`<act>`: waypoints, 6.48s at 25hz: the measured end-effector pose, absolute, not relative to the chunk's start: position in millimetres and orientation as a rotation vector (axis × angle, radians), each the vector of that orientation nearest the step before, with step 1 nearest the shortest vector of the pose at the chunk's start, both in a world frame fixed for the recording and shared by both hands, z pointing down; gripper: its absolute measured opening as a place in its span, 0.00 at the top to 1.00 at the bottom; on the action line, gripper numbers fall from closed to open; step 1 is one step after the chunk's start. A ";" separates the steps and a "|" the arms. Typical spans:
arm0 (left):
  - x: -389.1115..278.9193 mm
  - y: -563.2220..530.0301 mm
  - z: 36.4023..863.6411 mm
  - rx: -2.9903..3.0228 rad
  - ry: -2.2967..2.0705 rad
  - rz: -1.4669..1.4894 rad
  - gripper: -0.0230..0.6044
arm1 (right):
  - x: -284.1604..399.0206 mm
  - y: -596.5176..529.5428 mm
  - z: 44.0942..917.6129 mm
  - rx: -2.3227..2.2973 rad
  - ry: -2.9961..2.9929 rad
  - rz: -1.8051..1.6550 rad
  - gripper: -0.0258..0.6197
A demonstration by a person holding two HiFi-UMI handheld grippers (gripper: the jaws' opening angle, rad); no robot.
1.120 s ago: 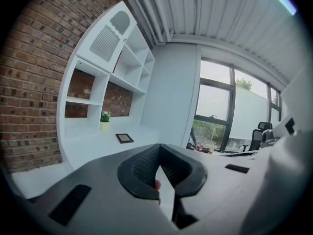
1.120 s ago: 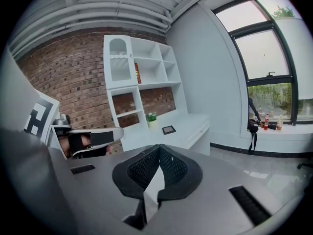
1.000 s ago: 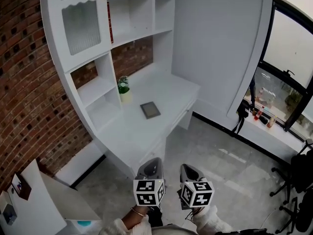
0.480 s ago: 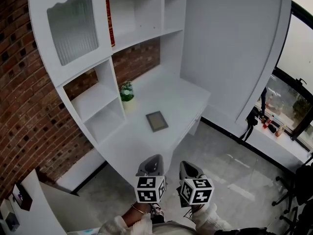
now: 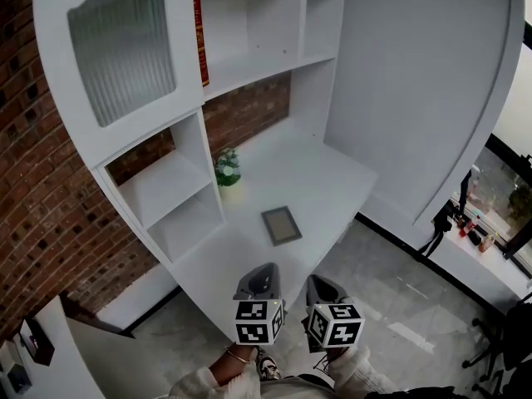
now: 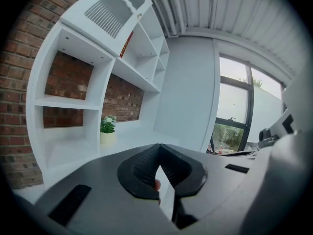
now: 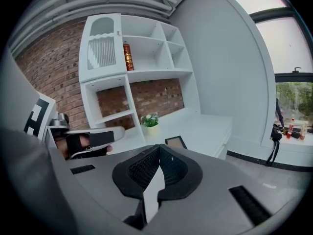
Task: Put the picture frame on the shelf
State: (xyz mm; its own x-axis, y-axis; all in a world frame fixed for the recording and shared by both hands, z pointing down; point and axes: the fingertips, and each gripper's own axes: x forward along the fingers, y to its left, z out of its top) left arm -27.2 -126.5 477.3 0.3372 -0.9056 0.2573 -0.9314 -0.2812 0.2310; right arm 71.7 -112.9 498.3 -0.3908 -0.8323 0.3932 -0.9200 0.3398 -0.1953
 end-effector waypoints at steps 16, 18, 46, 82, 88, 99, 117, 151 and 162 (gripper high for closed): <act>-71.4 -186.9 500.0 2.107 -1.765 0.136 0.96 | 30.9 -202.1 521.8 1.363 -2.441 0.615 0.92; -72.1 -198.6 501.6 2.068 -1.792 0.124 0.96 | 26.2 -219.2 520.9 1.299 -2.461 0.600 0.92; -76.6 -278.9 553.3 1.687 -1.993 0.180 0.96 | 17.6 -341.8 571.0 0.939 -2.450 0.639 0.92; -93.0 -345.6 656.5 1.607 -1.854 0.293 0.96 | 32.1 -402.7 681.9 1.046 -2.180 0.745 0.86; -95.3 -347.1 660.3 1.596 -1.853 0.295 0.96 | 31.2 -402.4 692.6 1.016 -2.147 0.765 0.83; -93.4 -344.6 669.8 1.576 -1.846 0.287 0.96 | 34.6 -404.3 707.9 0.993 -2.093 0.816 0.83; -83.4 -335.5 682.0 1.565 -1.817 0.297 0.96 | 32.9 -404.2 711.4 0.980 -2.085 0.828 0.83; -89.1 -327.3 585.0 1.750 -1.917 0.247 0.96 | 32.0 -406.0 598.9 1.173 -2.336 0.781 0.85; -90.7 -325.6 469.6 1.993 -1.982 0.136 0.96 | 30.9 -400.1 480.1 1.355 -2.526 0.631 0.85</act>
State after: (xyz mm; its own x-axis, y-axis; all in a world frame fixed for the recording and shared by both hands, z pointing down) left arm -90.7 -325.6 469.6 0.0295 -0.9557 0.2930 -0.9867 0.0190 0.1613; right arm 30.9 -400.1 480.1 -0.5572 -0.7422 0.3725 -0.8302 0.4870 -0.2715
